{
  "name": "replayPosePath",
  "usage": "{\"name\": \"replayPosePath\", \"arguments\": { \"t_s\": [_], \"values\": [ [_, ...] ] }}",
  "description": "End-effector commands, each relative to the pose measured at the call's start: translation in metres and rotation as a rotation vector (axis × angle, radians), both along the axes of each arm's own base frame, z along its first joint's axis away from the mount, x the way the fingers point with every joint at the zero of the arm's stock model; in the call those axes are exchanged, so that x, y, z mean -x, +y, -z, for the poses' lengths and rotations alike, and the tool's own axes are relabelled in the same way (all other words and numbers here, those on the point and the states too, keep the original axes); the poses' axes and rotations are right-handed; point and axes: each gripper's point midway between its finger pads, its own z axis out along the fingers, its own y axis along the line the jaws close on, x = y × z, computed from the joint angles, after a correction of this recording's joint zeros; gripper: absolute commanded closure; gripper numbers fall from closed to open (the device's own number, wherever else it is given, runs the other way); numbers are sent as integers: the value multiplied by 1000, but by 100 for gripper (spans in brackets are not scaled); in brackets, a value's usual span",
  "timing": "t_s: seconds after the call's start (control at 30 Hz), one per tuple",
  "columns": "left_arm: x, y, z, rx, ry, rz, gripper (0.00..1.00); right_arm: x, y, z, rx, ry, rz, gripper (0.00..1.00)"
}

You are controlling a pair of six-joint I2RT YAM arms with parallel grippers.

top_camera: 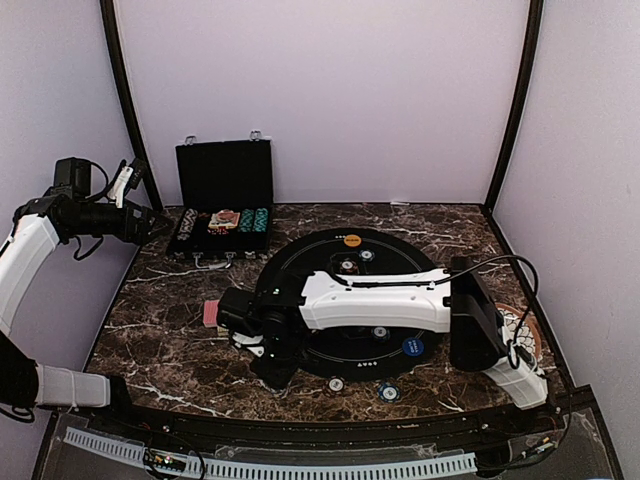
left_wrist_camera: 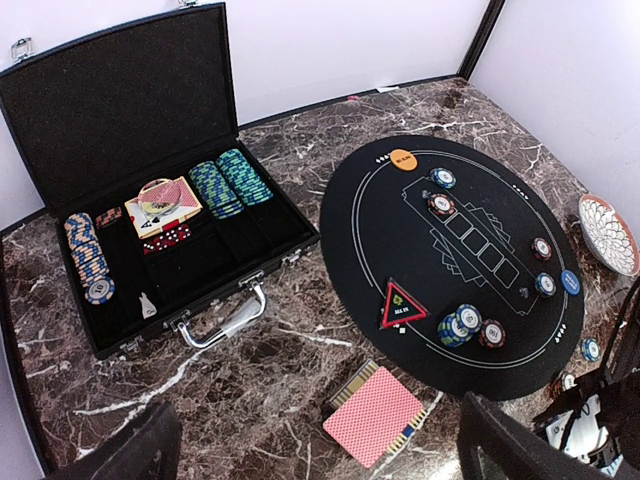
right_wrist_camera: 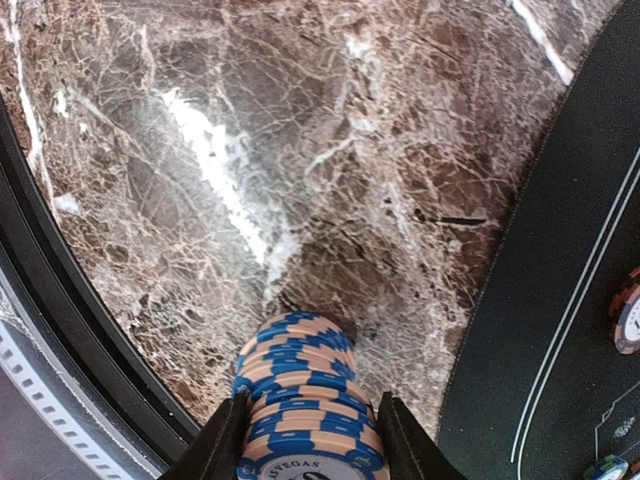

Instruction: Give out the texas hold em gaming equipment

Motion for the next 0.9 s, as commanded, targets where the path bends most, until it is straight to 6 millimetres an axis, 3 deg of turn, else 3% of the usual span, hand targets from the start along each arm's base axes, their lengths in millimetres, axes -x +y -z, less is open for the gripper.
{"name": "replayPosePath", "arguments": {
  "t_s": [0.0,0.3,0.43,0.53,0.7,0.87],
  "values": [
    [7,-2,-3,6,-6,12,1,-5,6,-48,-83,-58,12,64],
    [7,-2,-4,9,-7,15,1,-25,5,-77,-134,-94,51,65],
    [7,-2,-4,11,-6,15,1,-48,-6,-89,-140,-135,107,67],
    [7,-2,-3,10,-2,14,1,-85,-29,-92,-121,-185,192,68],
    [7,-2,-1,13,2,15,1,-168,-80,-100,-142,-238,382,69],
    [7,-2,0,13,2,16,1,-244,-139,-84,-72,-299,531,70]
  ]
}}
